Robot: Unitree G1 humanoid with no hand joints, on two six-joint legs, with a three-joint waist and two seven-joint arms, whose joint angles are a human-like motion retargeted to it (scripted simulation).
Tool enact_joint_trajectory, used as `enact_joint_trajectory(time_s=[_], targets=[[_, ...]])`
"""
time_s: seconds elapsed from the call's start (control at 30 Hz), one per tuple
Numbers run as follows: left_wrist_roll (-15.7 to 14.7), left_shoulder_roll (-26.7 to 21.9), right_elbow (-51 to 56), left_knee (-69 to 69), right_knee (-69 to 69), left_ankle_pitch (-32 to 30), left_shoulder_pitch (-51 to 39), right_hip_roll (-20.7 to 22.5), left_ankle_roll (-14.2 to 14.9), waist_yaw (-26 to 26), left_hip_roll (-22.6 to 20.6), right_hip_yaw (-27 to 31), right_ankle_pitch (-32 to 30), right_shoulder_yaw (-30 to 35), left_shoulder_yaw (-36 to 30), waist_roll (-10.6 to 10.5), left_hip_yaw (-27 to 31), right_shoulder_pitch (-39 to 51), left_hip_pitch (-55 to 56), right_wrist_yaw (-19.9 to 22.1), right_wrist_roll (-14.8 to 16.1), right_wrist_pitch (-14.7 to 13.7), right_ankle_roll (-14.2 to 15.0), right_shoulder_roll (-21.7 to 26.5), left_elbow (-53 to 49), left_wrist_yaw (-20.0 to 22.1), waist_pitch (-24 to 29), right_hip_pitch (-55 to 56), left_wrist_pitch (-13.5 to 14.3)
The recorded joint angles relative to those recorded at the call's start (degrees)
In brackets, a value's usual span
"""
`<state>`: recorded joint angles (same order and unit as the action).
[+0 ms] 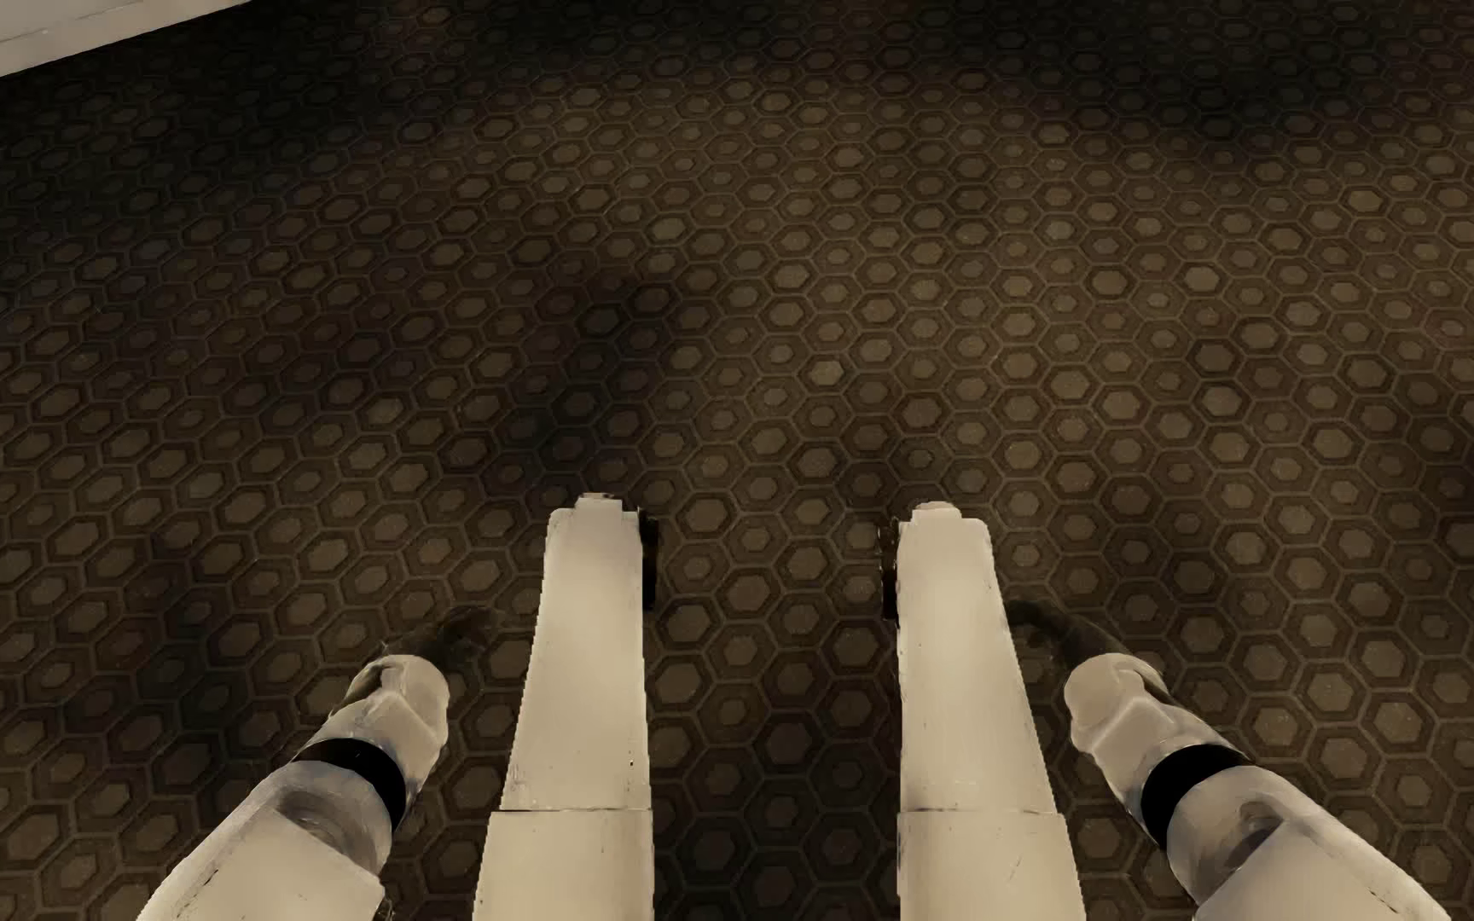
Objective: Stand up from the dark chair
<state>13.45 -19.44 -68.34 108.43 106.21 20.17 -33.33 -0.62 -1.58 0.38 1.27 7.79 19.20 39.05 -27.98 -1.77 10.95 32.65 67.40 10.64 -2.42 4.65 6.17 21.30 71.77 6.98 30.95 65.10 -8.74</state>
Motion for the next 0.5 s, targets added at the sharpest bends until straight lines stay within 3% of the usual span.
enact_joint_trajectory(time_s=[0.5], targets=[[-0.3, -0.2, -2.3, 0.0, 0.0, 0.1, -1.7, 0.3, -0.2, -0.1, -0.6, 0.2, 0.1, -0.3, -0.2, -0.1, 0.3, 2.1, 1.7, -0.7, 0.8, 0.7, 0.5, 0.5, 1.2, 0.3, 1.4, 1.6, 0.0]])
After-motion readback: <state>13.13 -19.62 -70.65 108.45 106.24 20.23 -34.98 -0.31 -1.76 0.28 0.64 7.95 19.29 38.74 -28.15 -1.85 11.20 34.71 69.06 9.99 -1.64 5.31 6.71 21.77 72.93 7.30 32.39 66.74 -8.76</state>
